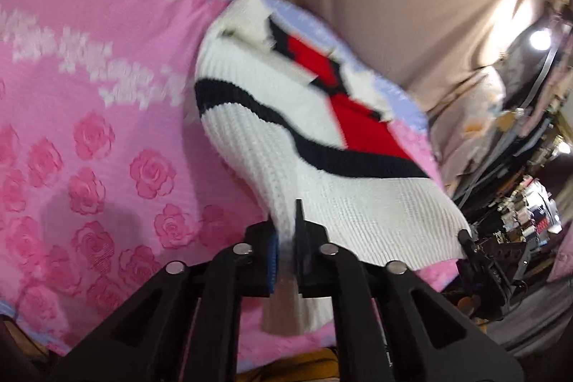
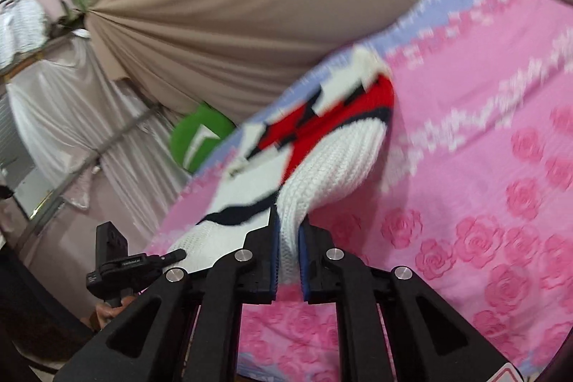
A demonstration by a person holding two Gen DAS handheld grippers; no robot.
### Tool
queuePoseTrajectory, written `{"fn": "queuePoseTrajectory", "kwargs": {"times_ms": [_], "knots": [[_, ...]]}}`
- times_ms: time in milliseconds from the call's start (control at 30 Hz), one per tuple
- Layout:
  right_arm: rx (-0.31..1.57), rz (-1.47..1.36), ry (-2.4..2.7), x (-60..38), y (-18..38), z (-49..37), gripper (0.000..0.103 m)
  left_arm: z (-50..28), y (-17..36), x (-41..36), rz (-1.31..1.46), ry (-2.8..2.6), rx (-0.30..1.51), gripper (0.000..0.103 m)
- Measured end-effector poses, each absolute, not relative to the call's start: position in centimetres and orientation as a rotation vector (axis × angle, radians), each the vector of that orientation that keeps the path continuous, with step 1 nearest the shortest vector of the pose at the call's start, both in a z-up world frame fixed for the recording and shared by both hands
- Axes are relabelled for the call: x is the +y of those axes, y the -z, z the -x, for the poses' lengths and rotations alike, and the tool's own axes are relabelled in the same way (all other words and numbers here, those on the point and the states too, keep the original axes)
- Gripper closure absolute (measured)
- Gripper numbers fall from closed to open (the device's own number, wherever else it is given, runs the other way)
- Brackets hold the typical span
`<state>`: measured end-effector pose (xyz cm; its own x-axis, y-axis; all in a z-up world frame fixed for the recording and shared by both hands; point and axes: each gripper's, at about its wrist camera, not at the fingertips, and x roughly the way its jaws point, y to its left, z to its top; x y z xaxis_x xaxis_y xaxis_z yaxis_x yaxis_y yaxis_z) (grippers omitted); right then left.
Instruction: Fold small clothes
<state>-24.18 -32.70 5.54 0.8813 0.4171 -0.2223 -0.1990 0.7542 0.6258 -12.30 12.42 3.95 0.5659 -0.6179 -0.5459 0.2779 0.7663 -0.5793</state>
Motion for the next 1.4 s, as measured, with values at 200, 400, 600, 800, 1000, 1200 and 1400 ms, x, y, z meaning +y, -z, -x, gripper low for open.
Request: {"fn": "queuePoseTrajectory", "kwargs": {"times_ms": [200,400,600,800,1000,1200,1400], "knots": [[0.099,-0.529,-0.481,-32.7,-12.4,30.3,0.095,19.9,-13.6,14.9,0.401,0.648,0.497,0.099],[0.027,-0.482,-0.498,-32.8,-15.9,28.8,0.095,17.4,-16.3,14.4,0.355,0.612,0.447,0.099],[0.244,-0.584,-0.391,-35.8,-14.2,14.2,0.095,2.8,-14.0,10.3,0.355,0.489,0.629,0.098],[0.374,-0.705,-0.16,-39.3,-10.4,1.6,0.087,-11.1,-8.0,5.9,0.282,0.24,0.83,0.095],[0.334,-0.668,-0.186,-40.6,-10.2,6.2,0.07,-7.5,-9.1,8.4,0.294,0.255,0.744,0.061],[0.55,-0.435,-0.09,-35.9,-5.1,10.3,0.04,-0.3,-8.4,8.0,0.145,0.274,0.715,0.022],[0.625,-0.278,0.016,-33.2,-3.7,10.2,0.083,-1.0,-2.2,6.6,0.049,0.192,0.895,0.053]]}}
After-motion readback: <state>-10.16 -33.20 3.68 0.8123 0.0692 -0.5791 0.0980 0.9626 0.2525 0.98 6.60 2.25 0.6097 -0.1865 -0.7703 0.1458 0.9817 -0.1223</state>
